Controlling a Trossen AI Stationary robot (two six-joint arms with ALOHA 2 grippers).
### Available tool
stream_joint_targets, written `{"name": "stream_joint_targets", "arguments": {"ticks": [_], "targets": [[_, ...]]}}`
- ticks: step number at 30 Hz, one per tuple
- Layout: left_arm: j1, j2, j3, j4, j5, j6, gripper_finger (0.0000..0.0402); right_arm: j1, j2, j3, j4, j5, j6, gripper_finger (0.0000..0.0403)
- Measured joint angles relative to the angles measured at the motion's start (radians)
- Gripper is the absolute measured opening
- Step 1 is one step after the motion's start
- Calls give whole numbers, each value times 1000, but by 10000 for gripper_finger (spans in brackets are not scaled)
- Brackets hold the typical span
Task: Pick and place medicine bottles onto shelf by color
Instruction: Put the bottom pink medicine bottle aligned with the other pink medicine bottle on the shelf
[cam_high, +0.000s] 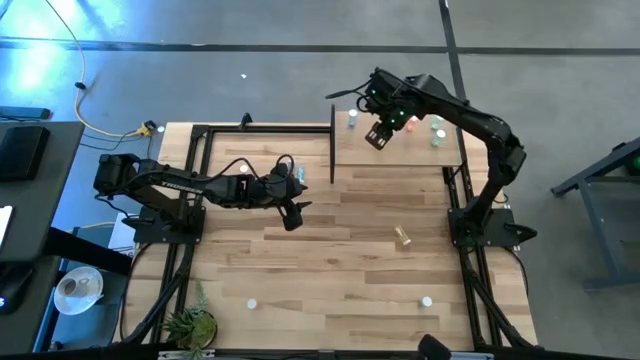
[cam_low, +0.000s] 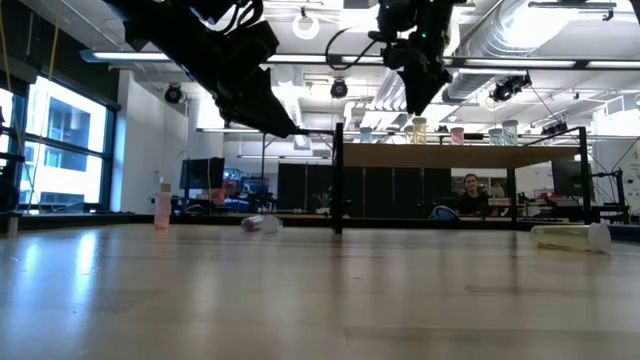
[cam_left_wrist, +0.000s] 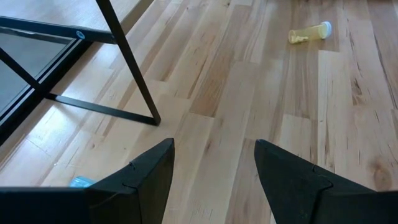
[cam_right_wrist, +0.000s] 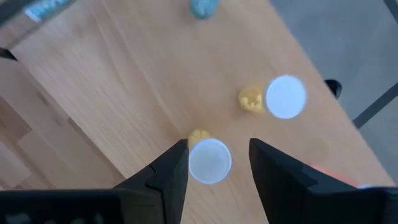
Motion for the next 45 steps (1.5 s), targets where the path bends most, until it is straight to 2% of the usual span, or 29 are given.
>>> {"name": "stream_joint_targets", "arguments": {"ticks": [10, 15, 21, 25, 31, 39, 45], "targets": [[-5, 0, 0, -10, 0, 0, 213, 12, -2, 124, -70, 0, -33, 161], [-27, -18, 0, -24, 0, 0, 213, 53, -21, 127, -108, -25, -129, 161], [-56, -74, 0, -98, -6, -8, 213, 104, -64, 114, -115, -34, -138, 161], [-81, -118, 0, -186, -30, -76, 213, 128, -137, 3, -76, -46, -129, 161], [-165, -170, 0, -312, -23, -145, 213, 182, -296, -249, 104, -48, -46, 161], [-350, -190, 0, -435, 0, -275, 213, 323, -467, -487, 349, -70, 70, 161], [-527, -182, -28, -449, -34, -402, 213, 424, -506, -613, 537, -70, 109, 161]]}}
